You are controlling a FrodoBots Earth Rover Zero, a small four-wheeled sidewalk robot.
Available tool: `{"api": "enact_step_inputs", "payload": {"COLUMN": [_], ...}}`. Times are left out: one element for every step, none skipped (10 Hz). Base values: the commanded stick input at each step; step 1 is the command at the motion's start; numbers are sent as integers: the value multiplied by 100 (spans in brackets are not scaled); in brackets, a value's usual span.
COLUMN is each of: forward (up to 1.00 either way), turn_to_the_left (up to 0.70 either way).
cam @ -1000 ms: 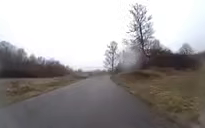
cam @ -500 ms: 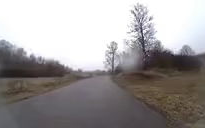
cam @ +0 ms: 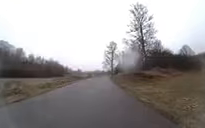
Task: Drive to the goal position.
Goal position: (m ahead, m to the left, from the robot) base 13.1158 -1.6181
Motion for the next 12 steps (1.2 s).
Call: {"api": "enact_step_inputs", "payload": {"forward": [69,69,69,69,69,69,69,69,69,69,69,69], "turn_to_the_left": [0,0,0,0,0,2,20,28,2,0,0,0]}}
